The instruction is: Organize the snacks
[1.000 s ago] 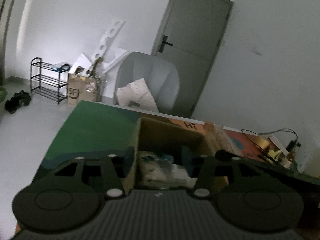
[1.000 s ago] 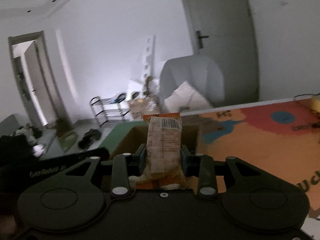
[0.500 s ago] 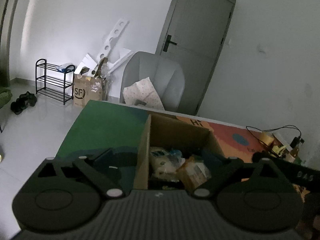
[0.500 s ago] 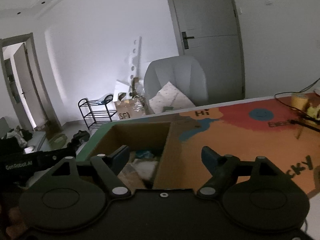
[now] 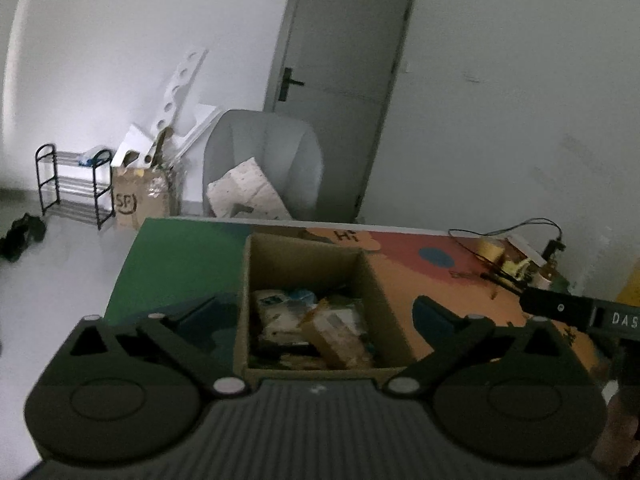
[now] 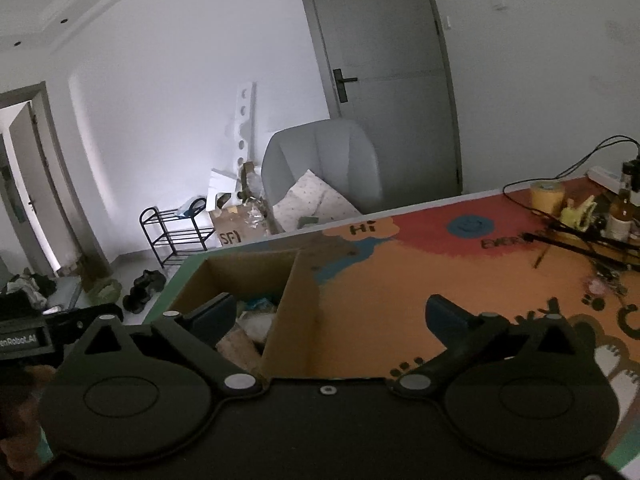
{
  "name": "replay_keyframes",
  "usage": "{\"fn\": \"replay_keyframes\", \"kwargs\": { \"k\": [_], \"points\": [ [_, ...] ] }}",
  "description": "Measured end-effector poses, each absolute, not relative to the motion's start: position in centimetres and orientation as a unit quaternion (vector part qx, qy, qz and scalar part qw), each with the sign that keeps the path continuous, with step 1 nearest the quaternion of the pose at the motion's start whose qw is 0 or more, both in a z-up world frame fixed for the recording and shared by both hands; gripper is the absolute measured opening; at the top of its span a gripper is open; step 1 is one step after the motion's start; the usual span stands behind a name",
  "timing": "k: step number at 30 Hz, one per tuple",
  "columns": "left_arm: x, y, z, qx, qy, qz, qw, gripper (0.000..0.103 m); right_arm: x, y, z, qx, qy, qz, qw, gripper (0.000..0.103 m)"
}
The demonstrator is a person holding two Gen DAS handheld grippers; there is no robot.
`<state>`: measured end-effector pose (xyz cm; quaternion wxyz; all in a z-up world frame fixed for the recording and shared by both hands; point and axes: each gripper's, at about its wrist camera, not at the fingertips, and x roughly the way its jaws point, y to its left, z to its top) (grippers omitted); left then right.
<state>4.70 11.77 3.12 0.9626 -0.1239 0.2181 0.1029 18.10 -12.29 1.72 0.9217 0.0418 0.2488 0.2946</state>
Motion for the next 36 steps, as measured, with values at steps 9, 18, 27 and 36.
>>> {"fn": "replay_keyframes", "kwargs": {
  "k": [9, 18, 27, 36],
  "points": [
    [3.5, 9.5, 4.2, -0.095, 0.227, 0.080, 0.966, 0.103, 16.1, -15.9, 3.4, 0.037, 0.248, 0.305, 0.919, 0.103],
    [1.9, 8.5, 4.4, -0.098, 0.250, 0.069, 0.961, 0.103, 14.2, -19.7, 4.5, 0.044, 0.245, 0.303, 0.920, 0.103],
    [-0.6, 8.0, 4.9, -0.100, 0.252, 0.068, 0.960, 0.103, 12.3, -21.6, 6.5, 0.019, 0.226, 0.313, 0.922, 0.103],
    [-1.7, 7.8, 4.9, -0.086, 0.257, 0.061, 0.961, 0.103, 11.5, -20.3, 6.3, 0.001, 0.243, 0.357, 0.902, 0.103]
  ]
}}
